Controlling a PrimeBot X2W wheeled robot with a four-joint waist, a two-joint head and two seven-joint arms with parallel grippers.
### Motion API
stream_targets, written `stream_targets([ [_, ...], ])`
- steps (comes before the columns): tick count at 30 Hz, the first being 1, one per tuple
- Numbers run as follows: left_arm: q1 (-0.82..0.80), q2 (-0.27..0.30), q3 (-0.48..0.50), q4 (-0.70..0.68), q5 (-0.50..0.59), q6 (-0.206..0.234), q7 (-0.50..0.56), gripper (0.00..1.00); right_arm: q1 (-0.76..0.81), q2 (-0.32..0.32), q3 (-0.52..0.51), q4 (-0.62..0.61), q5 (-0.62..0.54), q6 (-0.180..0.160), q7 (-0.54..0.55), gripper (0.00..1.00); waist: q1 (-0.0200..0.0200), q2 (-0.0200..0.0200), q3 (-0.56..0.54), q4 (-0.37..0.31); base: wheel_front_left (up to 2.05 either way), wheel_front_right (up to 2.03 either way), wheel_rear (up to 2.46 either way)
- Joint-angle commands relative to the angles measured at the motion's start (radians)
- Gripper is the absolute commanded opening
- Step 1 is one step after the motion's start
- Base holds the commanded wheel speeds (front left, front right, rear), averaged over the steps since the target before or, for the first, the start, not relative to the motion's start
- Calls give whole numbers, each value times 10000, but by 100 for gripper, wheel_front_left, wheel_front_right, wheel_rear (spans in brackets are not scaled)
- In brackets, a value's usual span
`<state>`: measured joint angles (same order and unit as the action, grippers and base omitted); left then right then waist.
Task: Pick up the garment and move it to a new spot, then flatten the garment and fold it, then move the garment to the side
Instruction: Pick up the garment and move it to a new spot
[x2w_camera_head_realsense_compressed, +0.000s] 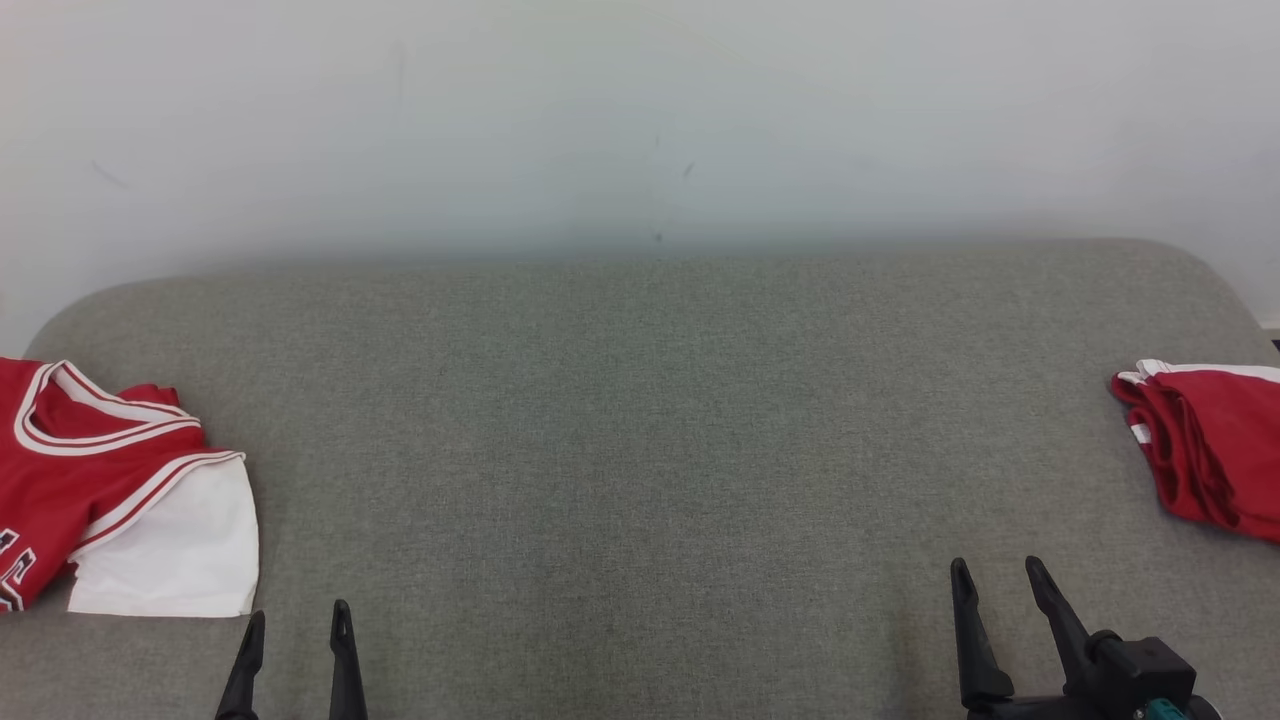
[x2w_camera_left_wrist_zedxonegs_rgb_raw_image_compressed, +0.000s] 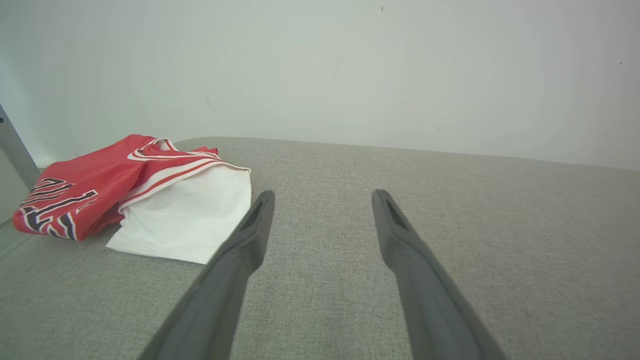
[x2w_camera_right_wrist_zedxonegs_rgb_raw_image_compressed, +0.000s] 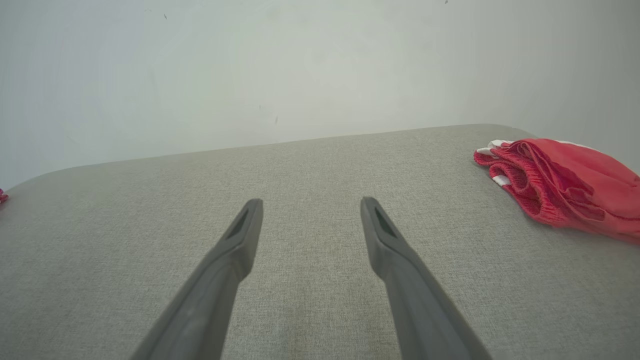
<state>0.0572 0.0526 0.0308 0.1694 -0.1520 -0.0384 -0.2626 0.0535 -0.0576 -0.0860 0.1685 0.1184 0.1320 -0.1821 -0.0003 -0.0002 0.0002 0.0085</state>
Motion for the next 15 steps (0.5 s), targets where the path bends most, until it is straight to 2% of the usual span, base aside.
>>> stream_targets([
  [1, 66, -26, 25, -14, -5, 6, -32, 100, -95, 44, 9, -13, -115, -27, -43, 100, 3, 2, 7, -13, 0, 0, 0],
  [10, -59, -25, -130, 6, -47, 25, -31, 100, -50, 68, -248, -10, -232, -27, -120, 100, 3, 2, -26, 528, 0, 0, 0],
  [15, -125, -20, -199, 40, 107, -31, -32, 100, 89, 84, -88, 51, -173, -26, -70, 100, 3, 2, -106, 1603, 0, 0, 0],
])
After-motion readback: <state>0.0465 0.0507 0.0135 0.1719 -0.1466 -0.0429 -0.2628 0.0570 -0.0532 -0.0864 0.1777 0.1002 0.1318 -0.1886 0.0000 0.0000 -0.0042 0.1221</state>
